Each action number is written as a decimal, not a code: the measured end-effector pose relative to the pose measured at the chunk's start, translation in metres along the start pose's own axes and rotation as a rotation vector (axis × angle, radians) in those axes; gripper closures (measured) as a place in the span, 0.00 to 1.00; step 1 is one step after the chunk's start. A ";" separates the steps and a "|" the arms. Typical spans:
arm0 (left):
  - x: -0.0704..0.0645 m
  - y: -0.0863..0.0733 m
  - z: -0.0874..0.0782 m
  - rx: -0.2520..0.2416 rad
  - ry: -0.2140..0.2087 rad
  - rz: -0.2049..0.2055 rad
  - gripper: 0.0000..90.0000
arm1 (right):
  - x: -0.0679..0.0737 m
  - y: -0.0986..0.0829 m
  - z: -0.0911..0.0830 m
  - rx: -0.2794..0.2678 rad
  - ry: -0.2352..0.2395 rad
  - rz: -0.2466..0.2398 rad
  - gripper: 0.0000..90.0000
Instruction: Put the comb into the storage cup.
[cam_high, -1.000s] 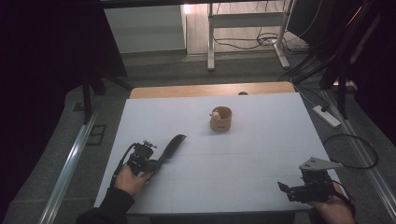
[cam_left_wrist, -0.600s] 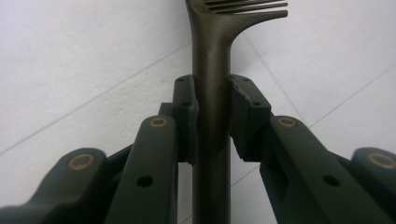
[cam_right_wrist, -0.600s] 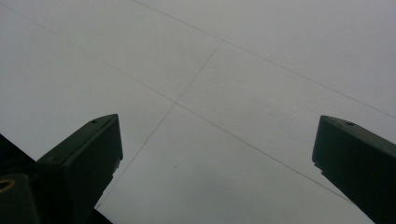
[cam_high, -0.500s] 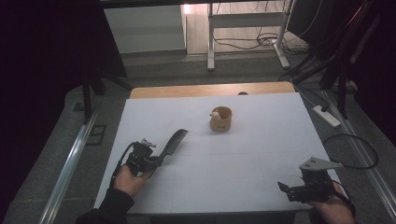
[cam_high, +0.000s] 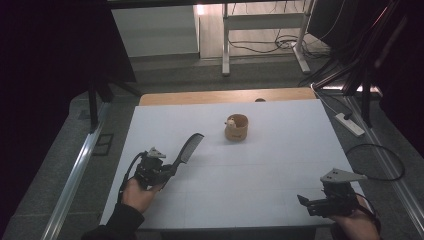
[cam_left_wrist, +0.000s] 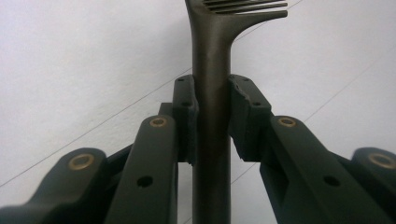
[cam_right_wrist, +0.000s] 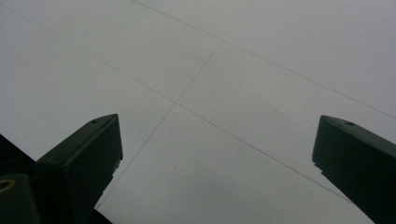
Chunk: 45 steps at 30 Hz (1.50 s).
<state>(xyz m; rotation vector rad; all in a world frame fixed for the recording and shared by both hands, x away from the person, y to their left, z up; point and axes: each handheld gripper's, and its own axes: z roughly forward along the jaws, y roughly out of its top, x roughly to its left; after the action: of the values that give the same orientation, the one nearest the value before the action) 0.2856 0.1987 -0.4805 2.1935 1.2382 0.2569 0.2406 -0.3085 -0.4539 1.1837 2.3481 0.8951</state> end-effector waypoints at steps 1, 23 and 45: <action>-0.001 0.000 -0.001 -0.007 -0.001 0.003 0.80 | 0.000 0.000 0.000 0.000 0.000 0.000 0.02; -0.013 -0.002 -0.012 -0.084 -0.028 0.042 0.80 | 0.000 0.000 -0.001 -0.011 0.002 -0.001 0.02; -0.038 -0.005 -0.026 -0.189 -0.061 0.069 0.80 | -0.001 0.000 -0.002 -0.025 0.018 -0.004 0.02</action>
<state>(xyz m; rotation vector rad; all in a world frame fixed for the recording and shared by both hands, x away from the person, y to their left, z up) 0.2503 0.1799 -0.4583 2.0679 1.0614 0.3191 0.2394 -0.3100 -0.4524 1.1650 2.3462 0.9347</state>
